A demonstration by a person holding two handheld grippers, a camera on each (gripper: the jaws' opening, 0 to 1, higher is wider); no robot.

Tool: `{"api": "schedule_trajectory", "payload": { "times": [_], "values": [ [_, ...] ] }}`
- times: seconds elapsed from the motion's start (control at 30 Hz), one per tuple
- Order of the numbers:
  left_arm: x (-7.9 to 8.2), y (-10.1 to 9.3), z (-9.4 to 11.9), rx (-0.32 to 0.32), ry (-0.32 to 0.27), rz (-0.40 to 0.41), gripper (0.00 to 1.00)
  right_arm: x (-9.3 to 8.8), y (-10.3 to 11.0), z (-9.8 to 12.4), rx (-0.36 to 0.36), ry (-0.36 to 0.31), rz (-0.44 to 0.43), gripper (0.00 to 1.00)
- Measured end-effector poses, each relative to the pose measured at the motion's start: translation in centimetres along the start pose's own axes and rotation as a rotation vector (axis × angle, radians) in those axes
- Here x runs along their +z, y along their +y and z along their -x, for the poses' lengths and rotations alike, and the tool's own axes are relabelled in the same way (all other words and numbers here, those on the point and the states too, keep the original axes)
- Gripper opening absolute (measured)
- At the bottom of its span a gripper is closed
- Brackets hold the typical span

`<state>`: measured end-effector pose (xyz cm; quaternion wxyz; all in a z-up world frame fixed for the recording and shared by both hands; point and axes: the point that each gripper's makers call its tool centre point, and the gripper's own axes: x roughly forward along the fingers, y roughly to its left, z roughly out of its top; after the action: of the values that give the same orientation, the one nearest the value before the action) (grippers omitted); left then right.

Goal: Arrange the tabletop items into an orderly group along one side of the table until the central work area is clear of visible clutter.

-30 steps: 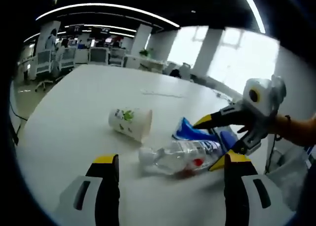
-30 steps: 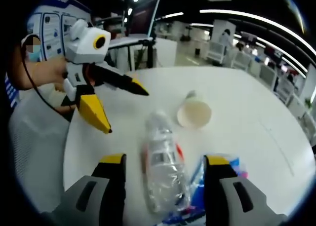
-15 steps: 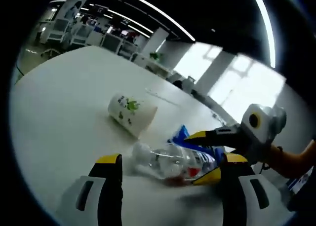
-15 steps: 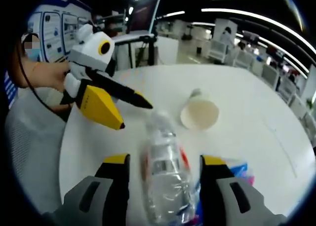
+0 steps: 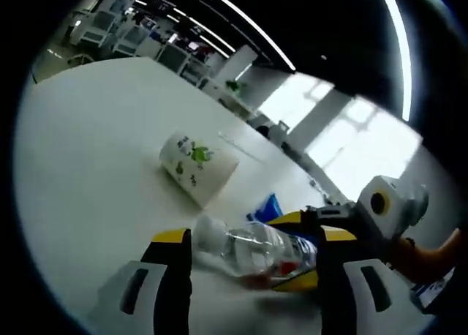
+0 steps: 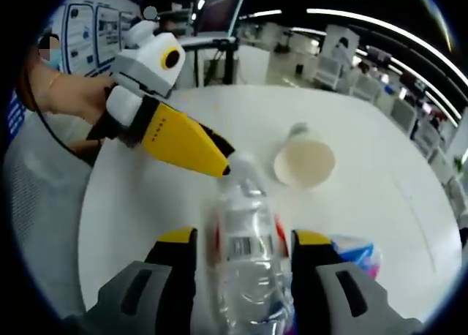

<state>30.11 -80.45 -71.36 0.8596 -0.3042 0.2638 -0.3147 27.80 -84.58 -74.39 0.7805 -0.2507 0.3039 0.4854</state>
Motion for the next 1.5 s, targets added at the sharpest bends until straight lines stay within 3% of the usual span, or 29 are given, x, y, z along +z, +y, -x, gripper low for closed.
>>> {"api": "schedule_trajectory", "payload": {
  "times": [0.27,0.5,0.63,0.7,0.93,1.03,1.17,1.3,1.5],
  "values": [
    [-0.1,0.5,-0.3,0.028,-0.002,0.008,0.57,-0.1,-0.6,-0.1,-0.016,0.011,0.017,0.38],
    [-0.1,1.4,-0.4,0.050,-0.021,0.111,0.53,-0.2,-0.6,-0.1,-0.020,0.014,0.014,0.38],
    [-0.3,1.6,-0.4,0.065,-0.036,0.238,0.51,-0.3,-0.6,-0.1,-0.024,0.018,0.022,0.38],
    [-0.1,1.7,-0.4,0.063,-0.063,0.244,0.51,-0.3,-0.7,-0.1,-0.027,0.022,0.019,0.38],
    [0.0,2.3,-0.9,0.070,-0.114,0.459,0.46,-0.4,-0.7,-0.1,-0.024,0.020,0.016,0.38],
    [-0.1,2.6,-0.8,0.080,-0.132,0.479,0.43,-0.4,-0.6,-0.1,-0.023,0.021,0.019,0.37],
    [-0.2,3.2,-0.9,0.103,-0.153,0.588,0.36,-0.3,-0.6,-0.1,-0.021,0.019,0.021,0.37],
    [-0.6,3.8,-0.8,0.131,-0.133,0.574,0.26,-0.3,-0.6,-0.1,-0.016,0.015,0.022,0.37],
    [-0.7,3.9,-0.8,0.142,-0.128,0.591,0.23,-0.3,-0.6,-0.1,-0.010,0.009,0.025,0.36]
  ]
}}
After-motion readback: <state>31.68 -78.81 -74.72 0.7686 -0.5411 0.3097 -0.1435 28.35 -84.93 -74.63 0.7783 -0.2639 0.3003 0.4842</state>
